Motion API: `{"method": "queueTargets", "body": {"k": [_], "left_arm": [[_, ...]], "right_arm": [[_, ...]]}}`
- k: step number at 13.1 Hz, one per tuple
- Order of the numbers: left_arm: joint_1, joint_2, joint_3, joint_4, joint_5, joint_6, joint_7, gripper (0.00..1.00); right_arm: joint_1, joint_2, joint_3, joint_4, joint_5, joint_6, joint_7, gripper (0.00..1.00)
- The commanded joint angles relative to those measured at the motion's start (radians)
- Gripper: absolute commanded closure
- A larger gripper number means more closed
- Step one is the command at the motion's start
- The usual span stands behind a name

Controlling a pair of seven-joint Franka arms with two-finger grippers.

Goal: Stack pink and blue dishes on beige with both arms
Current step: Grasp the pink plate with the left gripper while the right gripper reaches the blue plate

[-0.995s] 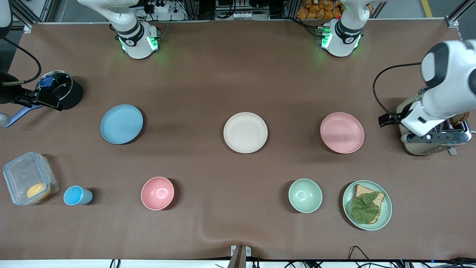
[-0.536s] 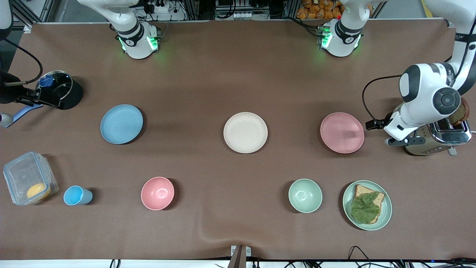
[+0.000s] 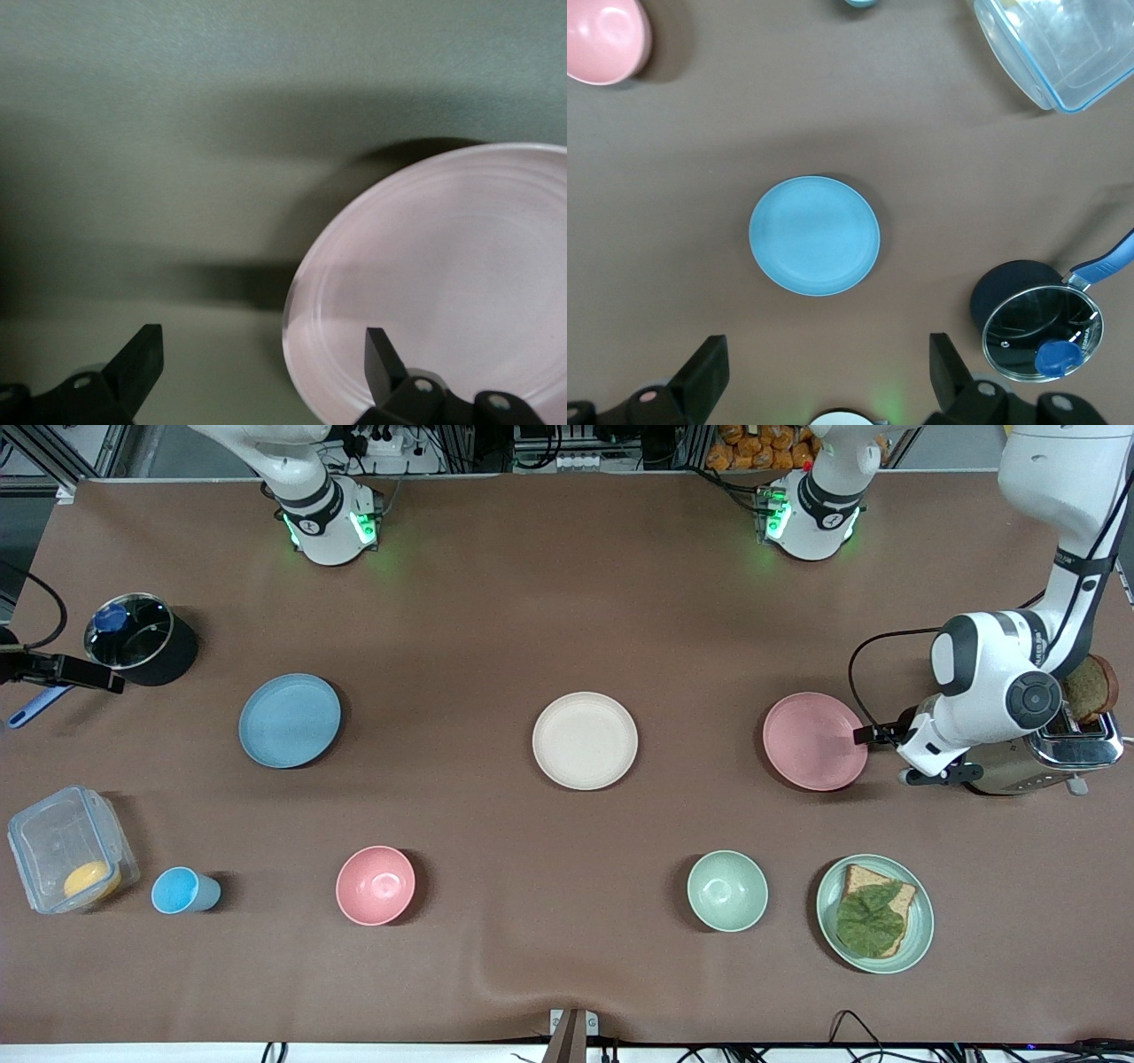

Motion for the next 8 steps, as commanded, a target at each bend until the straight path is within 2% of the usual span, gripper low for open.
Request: {"method": "queueTargets", "body": {"k": [1,2,4,6,7,8], "left_arm": [[0.013,0.032,-0.013,0.008,-0.020,0.026,0.007,0.06],[0.013,0.038,-0.015,0.008,-0.020,0.026,0.007,0.10],[0.013,0.050,-0.015,0.011,-0.020,0.027,0.009,0.26],[0.012,0.058,-0.016,0.011,-0.033,0.032,0.007,0.37],[0.012,0.058,-0.016,0.012,-0.034,0.032,0.009,0.44],[0.012,0.059,-0.016,0.012,-0.036,0.032,0.007,0.57]], "right_arm": [[-0.013,0.048,0.013,-0.027,0.040,0.043,-0.019,0.00],[-0.013,0.051,0.013,-0.078,0.054,0.101,-0.026,0.00],[-0.027,0.056,0.013,-0.165,0.057,0.196,-0.086,0.00],[-0.051,0.059,0.013,-0.276,0.106,0.313,-0.141,0.00],[-0.062,0.059,0.013,-0.323,0.109,0.356,-0.183,0.00],[-0.074,0.059,0.013,-0.365,0.110,0.396,-0.219,0.00]]}}
